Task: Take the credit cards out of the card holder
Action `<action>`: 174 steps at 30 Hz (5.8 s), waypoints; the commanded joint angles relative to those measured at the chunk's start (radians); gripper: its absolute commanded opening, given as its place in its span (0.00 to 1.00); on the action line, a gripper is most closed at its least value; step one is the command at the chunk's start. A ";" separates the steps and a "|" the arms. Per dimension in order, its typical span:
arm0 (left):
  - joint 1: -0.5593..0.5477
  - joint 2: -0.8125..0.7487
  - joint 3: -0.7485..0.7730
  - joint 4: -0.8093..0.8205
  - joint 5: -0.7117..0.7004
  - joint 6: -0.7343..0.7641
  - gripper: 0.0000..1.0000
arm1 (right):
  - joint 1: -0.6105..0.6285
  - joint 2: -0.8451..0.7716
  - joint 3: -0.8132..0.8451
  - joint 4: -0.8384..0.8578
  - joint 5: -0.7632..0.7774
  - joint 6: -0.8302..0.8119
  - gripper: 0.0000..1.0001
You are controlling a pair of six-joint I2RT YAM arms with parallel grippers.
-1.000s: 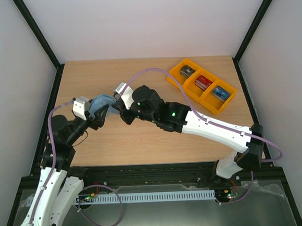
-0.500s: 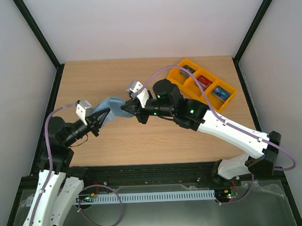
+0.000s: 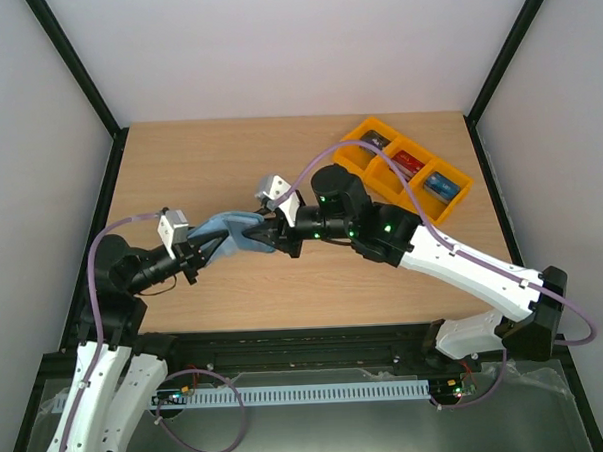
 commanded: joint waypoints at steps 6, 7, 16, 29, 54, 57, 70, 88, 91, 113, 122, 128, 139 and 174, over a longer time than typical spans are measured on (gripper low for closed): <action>0.008 -0.024 0.002 0.018 -0.105 -0.044 0.26 | -0.025 -0.041 -0.019 0.006 0.029 -0.023 0.02; 0.010 -0.025 -0.001 0.005 -0.199 -0.044 0.39 | -0.027 -0.044 -0.018 0.004 0.047 -0.016 0.02; 0.036 -0.031 -0.029 -0.120 -0.501 0.022 0.77 | -0.030 -0.048 0.024 -0.041 0.141 0.005 0.02; 0.046 -0.052 -0.023 0.102 -0.182 -0.293 0.88 | -0.028 0.186 0.202 -0.189 0.605 0.135 0.02; -0.112 0.181 0.074 0.028 -0.664 0.086 1.00 | -0.019 0.274 0.204 0.023 0.441 0.417 0.02; -0.135 0.196 0.113 0.010 -0.726 0.152 0.99 | -0.019 0.289 0.216 0.016 0.484 0.454 0.02; -0.208 0.229 0.134 -0.030 -0.624 0.349 1.00 | -0.020 0.340 0.251 0.131 0.336 0.564 0.02; -0.143 0.213 0.102 -0.046 -0.952 0.400 0.99 | -0.034 0.237 0.188 0.109 0.160 0.435 0.02; -0.115 0.190 0.111 -0.083 -0.816 0.332 0.99 | -0.036 0.187 0.159 0.093 0.115 0.350 0.02; 0.010 0.100 0.147 -0.099 -0.403 0.013 1.00 | -0.039 0.008 0.143 -0.130 0.058 0.006 0.02; 0.055 0.067 0.125 -0.040 -0.271 -0.043 0.99 | -0.039 -0.015 0.162 -0.220 0.034 -0.083 0.02; 0.058 0.059 0.100 -0.002 -0.134 -0.066 0.97 | -0.038 -0.042 0.162 -0.246 0.025 -0.115 0.02; 0.066 0.076 0.064 0.077 -0.107 -0.184 0.99 | -0.038 -0.018 0.173 -0.240 0.068 -0.090 0.02; 0.063 0.108 0.058 -0.104 -0.502 0.028 0.94 | 0.003 0.121 0.265 -0.129 0.258 0.019 0.02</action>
